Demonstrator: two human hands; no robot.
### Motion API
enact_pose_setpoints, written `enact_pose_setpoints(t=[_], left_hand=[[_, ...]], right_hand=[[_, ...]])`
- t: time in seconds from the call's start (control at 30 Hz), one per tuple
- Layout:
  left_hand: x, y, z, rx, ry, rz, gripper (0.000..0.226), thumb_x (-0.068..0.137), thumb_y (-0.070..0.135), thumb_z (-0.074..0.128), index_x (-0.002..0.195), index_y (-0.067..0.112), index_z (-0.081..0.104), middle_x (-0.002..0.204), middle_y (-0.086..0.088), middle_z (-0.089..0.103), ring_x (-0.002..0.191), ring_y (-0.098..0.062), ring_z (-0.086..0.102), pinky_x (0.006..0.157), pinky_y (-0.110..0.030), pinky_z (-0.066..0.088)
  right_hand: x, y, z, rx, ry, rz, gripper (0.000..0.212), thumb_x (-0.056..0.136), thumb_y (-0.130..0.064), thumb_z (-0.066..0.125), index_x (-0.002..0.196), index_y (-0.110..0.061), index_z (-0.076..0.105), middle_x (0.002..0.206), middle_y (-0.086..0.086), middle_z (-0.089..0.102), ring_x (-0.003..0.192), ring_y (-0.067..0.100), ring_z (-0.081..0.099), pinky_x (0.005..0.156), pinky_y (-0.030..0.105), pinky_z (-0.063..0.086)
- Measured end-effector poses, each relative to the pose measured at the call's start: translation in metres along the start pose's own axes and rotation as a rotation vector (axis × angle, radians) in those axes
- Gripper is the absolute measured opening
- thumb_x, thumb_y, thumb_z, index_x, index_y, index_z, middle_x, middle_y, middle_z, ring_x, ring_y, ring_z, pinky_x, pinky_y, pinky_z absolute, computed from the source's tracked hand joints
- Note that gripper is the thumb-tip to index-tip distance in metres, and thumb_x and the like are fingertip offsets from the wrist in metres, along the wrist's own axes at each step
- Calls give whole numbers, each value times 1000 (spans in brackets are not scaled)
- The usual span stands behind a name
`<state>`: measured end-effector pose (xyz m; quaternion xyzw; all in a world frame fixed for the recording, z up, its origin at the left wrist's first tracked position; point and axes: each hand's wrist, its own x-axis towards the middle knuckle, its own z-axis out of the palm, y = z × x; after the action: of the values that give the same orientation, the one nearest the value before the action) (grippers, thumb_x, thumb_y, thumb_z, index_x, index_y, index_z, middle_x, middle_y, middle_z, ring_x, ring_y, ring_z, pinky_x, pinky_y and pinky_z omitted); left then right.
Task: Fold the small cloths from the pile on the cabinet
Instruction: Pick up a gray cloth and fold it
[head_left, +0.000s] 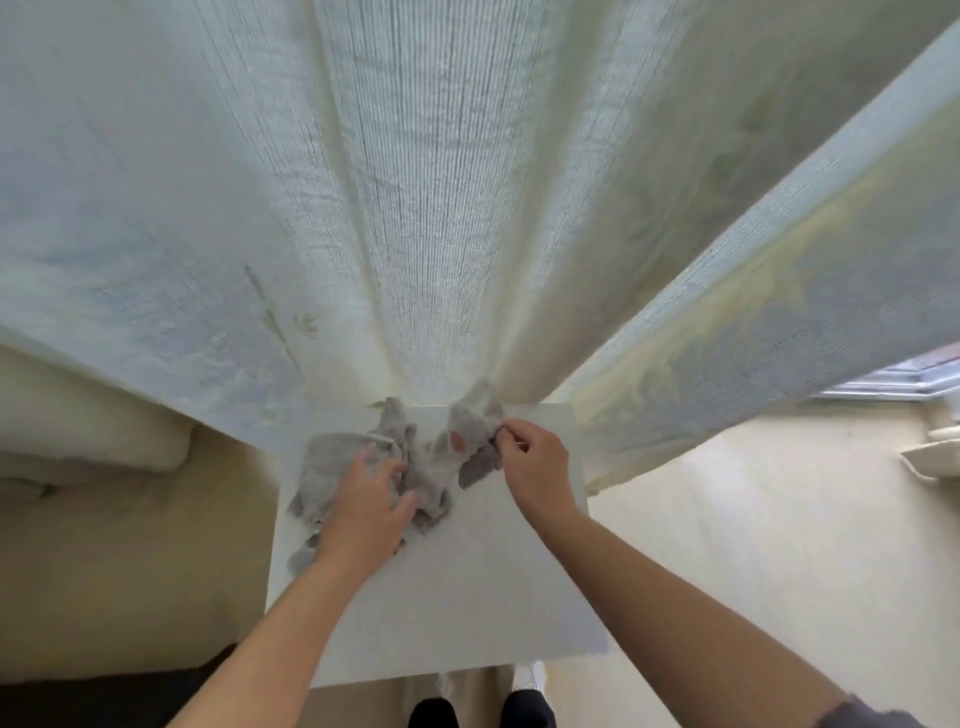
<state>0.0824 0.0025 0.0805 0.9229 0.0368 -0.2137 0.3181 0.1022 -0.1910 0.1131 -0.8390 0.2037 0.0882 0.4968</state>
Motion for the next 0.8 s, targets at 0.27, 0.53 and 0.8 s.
enact_pose_setpoints(t=[0.27,0.53,0.8], left_hand=[[-93,119,-98,-158,274,316,40,80,10,69,119,17,61,127,5,53,116,-16,53,91,-22,41],[-176,160,-193,-363,477,432,19,86,8,67,83,27,67,70,15,64,69,-7,59,62,-11,42],[-189,186,-258,-455,477,454,17,91,22,65,75,18,64,66,4,61,58,2,52,57,-8,39]], right_hand=[[-105,-131,-93,193,-71,-167,40,95,-13,55,62,-33,67,55,-9,53,57,7,44,59,25,37],[-154,-188,-150,54,130,-353,18,96,-21,60,105,-17,74,107,-7,61,103,9,58,87,12,43],[-166,-243,-175,-30,59,-485,24,101,-21,47,80,-20,59,74,-5,58,68,9,53,64,23,41]])
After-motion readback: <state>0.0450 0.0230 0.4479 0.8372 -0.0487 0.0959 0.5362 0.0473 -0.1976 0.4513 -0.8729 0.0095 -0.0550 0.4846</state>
